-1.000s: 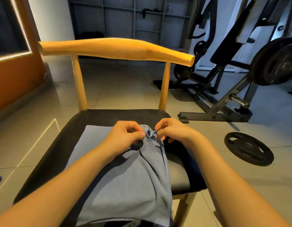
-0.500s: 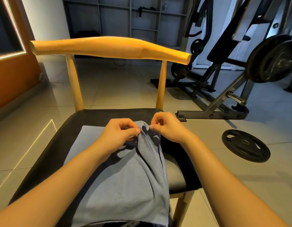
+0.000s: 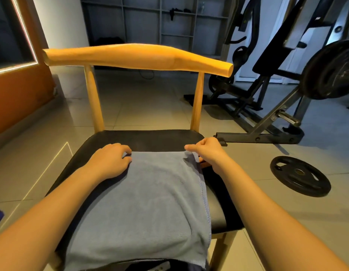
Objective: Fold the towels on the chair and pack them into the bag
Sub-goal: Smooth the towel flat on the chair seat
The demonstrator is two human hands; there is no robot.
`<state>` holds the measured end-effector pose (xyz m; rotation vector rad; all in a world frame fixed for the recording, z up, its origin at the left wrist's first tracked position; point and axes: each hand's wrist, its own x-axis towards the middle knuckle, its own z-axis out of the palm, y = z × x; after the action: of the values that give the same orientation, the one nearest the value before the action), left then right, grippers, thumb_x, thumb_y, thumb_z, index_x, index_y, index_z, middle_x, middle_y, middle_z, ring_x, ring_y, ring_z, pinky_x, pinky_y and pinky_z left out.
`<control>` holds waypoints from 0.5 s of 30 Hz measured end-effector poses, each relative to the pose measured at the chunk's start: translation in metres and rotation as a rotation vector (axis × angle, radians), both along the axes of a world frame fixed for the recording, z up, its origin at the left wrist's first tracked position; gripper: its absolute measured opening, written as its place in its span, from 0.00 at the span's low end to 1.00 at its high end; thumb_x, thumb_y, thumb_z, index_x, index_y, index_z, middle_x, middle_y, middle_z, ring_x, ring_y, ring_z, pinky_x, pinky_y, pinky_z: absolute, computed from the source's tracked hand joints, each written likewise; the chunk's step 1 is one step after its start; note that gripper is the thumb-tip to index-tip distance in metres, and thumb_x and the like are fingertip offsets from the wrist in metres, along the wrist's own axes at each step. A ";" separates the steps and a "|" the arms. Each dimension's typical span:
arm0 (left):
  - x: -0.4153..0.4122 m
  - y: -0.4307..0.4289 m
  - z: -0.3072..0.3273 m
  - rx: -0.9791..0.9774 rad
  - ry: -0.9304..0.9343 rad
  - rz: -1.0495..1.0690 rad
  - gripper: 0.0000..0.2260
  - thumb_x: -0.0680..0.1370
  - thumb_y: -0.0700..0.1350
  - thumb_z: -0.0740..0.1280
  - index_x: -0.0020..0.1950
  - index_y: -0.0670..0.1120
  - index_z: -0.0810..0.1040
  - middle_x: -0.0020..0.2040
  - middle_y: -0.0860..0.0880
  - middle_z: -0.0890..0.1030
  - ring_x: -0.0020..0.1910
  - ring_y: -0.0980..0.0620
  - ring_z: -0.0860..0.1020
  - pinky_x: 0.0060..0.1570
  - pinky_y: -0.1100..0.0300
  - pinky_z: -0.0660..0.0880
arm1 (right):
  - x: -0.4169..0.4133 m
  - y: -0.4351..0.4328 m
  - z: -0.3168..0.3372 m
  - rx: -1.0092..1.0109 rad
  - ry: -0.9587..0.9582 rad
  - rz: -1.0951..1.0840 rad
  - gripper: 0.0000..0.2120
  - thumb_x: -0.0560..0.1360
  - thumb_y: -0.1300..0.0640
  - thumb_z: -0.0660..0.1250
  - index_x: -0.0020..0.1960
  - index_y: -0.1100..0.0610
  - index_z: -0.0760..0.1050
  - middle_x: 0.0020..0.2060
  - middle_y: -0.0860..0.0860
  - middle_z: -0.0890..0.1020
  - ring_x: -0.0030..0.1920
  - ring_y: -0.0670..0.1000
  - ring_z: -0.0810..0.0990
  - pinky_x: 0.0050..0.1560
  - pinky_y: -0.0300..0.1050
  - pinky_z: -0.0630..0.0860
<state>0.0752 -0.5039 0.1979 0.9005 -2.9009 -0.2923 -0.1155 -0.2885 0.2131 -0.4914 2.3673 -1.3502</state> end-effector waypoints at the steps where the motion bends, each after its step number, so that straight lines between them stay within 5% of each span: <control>1: 0.002 -0.007 0.000 0.004 0.017 0.013 0.15 0.83 0.53 0.63 0.68 0.52 0.77 0.67 0.48 0.79 0.63 0.47 0.77 0.63 0.49 0.76 | 0.003 -0.003 -0.003 0.054 0.101 0.028 0.15 0.71 0.53 0.78 0.37 0.58 0.74 0.35 0.54 0.77 0.39 0.53 0.78 0.41 0.50 0.78; 7: 0.010 -0.037 -0.007 0.051 0.093 0.081 0.16 0.81 0.50 0.68 0.69 0.49 0.78 0.66 0.48 0.79 0.63 0.46 0.78 0.63 0.48 0.76 | -0.001 -0.015 -0.010 0.285 0.382 0.035 0.10 0.75 0.57 0.74 0.37 0.56 0.75 0.38 0.54 0.82 0.42 0.56 0.83 0.37 0.47 0.77; 12: 0.015 -0.050 -0.003 0.201 0.114 0.133 0.12 0.75 0.57 0.74 0.46 0.50 0.80 0.44 0.48 0.82 0.44 0.50 0.78 0.46 0.52 0.76 | -0.018 -0.003 0.000 0.058 0.028 0.034 0.03 0.76 0.62 0.74 0.45 0.60 0.81 0.43 0.56 0.83 0.45 0.55 0.81 0.39 0.46 0.79; 15: 0.020 -0.056 0.007 0.434 0.177 0.153 0.12 0.76 0.50 0.75 0.45 0.42 0.82 0.41 0.42 0.82 0.43 0.45 0.79 0.40 0.54 0.72 | -0.025 0.008 0.006 -0.098 -0.127 0.030 0.06 0.78 0.63 0.71 0.53 0.64 0.82 0.46 0.58 0.85 0.45 0.55 0.84 0.33 0.43 0.81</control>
<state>0.0954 -0.5595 0.2052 1.0803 -2.6291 -0.9600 -0.1406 -0.2802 0.2191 -0.4533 2.1924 -1.4450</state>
